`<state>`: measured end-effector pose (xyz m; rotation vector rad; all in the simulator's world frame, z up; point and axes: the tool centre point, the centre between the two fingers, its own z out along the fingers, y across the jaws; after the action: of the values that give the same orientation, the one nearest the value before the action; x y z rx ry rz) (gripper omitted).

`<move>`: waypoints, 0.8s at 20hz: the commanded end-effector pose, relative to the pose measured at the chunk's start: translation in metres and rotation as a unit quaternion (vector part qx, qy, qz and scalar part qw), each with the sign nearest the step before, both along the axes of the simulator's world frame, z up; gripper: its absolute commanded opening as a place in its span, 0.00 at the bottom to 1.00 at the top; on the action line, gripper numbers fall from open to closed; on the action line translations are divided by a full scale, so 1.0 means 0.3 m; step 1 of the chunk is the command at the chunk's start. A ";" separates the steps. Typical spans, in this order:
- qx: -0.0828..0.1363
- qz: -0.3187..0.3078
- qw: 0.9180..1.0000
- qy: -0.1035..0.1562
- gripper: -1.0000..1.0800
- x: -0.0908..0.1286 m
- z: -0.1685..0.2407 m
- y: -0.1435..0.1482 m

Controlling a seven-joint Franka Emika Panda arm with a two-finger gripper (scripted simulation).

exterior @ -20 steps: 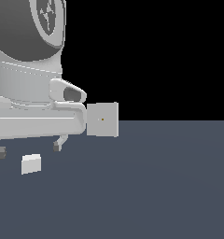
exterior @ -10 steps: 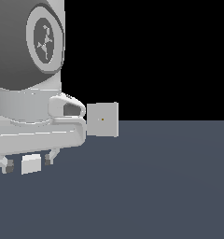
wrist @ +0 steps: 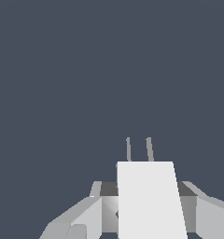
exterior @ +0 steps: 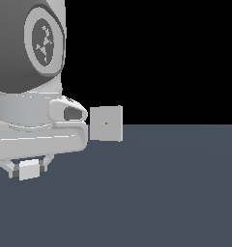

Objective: Plug the charger into the wall socket.

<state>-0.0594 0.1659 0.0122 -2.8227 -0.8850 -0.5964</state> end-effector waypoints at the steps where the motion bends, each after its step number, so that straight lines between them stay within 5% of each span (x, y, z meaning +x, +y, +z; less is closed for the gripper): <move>1: 0.000 -0.001 1.000 0.000 0.00 0.001 0.000 -0.001; 16: 0.003 -0.121 0.993 -0.002 0.00 0.080 0.080 -0.065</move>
<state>-0.0390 0.1495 0.0321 -2.9303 -0.5987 -0.6259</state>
